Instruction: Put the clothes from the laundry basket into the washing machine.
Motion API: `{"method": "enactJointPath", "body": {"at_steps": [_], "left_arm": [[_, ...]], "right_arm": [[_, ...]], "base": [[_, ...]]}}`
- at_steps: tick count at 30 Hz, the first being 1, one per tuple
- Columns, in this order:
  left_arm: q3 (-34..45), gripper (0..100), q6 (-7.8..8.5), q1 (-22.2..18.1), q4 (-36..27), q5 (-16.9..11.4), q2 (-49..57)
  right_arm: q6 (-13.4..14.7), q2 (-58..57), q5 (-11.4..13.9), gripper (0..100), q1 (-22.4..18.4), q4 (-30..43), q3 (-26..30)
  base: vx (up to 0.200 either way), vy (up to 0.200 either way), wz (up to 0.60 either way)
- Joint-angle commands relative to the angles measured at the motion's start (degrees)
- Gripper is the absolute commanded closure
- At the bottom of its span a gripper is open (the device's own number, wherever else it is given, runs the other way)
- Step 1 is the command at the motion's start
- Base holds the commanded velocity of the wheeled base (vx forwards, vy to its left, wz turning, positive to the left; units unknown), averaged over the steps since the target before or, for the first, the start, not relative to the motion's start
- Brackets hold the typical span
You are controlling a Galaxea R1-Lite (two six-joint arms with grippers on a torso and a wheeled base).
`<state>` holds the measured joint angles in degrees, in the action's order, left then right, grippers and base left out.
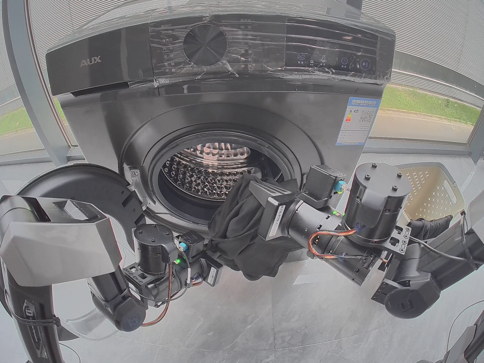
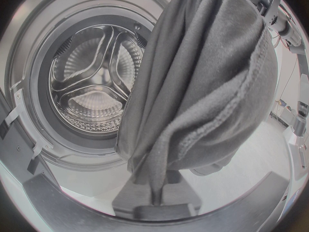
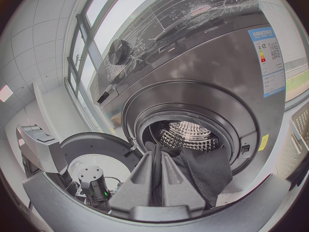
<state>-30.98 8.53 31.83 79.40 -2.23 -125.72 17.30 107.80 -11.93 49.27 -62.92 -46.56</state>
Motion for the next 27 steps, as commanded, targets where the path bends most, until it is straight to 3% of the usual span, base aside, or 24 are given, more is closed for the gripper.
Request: {"method": "enactJointPath", "body": {"at_steps": [1,4,12,13,18,20,27], "left_arm": [[0.0,100,-0.18,0.2,1.3,-0.3,0.0],[0.3,100,-0.27,0.3,2.6,-0.6,0.1],[5.0,100,-0.71,0.4,6.6,-4.9,5.8],[5.3,100,-0.71,0.4,6.9,-5.2,6.5],[5.8,100,-0.89,1.3,7.6,-6.6,8.5],[5.7,100,-1.77,2.2,8.3,-7.8,9.2],[3.6,100,-2.38,2.5,9.1,-7.8,9.4]], "right_arm": [[0.0,0.1,0.0,100,0.0,0.0,0.1],[0.0,0.3,0.0,100,0.0,0.0,0.1],[-0.2,1.9,0.6,100,-0.9,-0.7,1.6],[-0.2,1.9,0.6,0,-0.9,-0.9,1.5],[-0.3,2.3,0.2,0,-2.2,-0.5,2.1],[-0.7,2.8,0.2,0,-3.2,-0.8,3.3],[-0.9,2.7,0.3,0,-2.3,-0.8,5.2]], "base": [[0.000,0.000,0.00],[0.000,0.000,0.00],[0.000,0.000,0.00],[0.000,0.000,0.00],[0.000,0.000,0.00],[0.000,0.000,0.00],[0.000,0.000,0.00]]}}
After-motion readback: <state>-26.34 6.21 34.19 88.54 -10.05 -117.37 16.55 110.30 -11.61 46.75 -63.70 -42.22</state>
